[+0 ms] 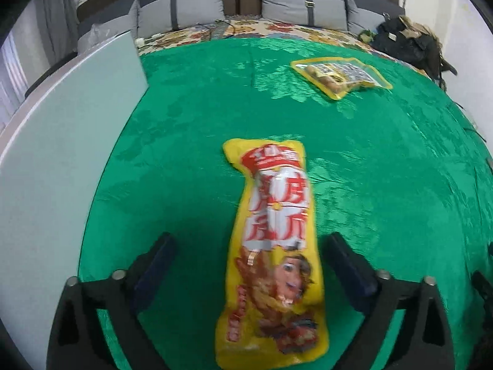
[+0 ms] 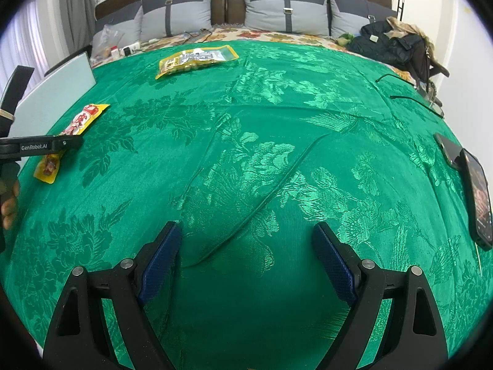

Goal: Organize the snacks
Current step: 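Position the left gripper around the yellow sausage packet, then grasp the clear yellow-edged peanut bag with the right gripper and lift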

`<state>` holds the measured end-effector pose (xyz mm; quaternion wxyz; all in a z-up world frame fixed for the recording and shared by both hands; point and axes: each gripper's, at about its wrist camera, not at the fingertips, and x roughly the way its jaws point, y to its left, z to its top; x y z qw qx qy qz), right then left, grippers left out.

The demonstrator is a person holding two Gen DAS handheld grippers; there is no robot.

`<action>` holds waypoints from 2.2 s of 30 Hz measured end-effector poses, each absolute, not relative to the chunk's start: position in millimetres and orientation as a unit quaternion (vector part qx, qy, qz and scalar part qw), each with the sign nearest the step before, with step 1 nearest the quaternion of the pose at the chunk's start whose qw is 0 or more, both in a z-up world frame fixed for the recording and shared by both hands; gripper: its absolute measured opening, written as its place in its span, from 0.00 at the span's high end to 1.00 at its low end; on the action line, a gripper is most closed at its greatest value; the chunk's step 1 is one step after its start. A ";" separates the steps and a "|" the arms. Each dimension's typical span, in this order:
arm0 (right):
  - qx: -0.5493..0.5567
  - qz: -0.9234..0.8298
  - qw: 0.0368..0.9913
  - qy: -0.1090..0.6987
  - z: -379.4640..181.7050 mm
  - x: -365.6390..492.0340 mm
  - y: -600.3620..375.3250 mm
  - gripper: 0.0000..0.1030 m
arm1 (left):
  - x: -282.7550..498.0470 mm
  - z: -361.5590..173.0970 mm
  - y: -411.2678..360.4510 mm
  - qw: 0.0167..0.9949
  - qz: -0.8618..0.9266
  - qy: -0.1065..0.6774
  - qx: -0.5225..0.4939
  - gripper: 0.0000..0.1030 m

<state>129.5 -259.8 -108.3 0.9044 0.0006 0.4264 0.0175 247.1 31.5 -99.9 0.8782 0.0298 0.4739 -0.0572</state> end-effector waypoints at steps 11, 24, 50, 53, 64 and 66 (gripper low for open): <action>0.000 0.017 0.904 0.426 -108.2 129.6 -259.7 0.13 | 249.4 -104.1 39.4 0.888 -0.053 0.455 0.025 0.00; 0.001 0.015 0.902 0.432 -107.5 132.4 -259.9 0.13 | 249.0 -104.1 39.6 0.888 -0.054 0.455 0.025 0.00; 0.277 -0.099 0.806 0.514 -86.9 481.0 -176.3 0.13 | 248.9 -104.1 39.9 0.889 -0.054 0.455 0.025 0.00; 0.169 -0.100 0.822 0.534 -89.0 494.2 -155.9 0.13 | 248.8 -104.0 39.9 0.889 -0.054 0.455 0.025 0.00; 0.039 0.018 0.840 0.540 -90.5 411.5 -182.7 0.36 | 248.9 -104.2 40.3 0.889 -0.053 0.455 0.025 0.00; 0.024 0.046 0.836 0.546 -88.4 386.5 -189.9 0.36 | 248.6 -104.0 39.7 0.889 -0.054 0.455 0.025 0.00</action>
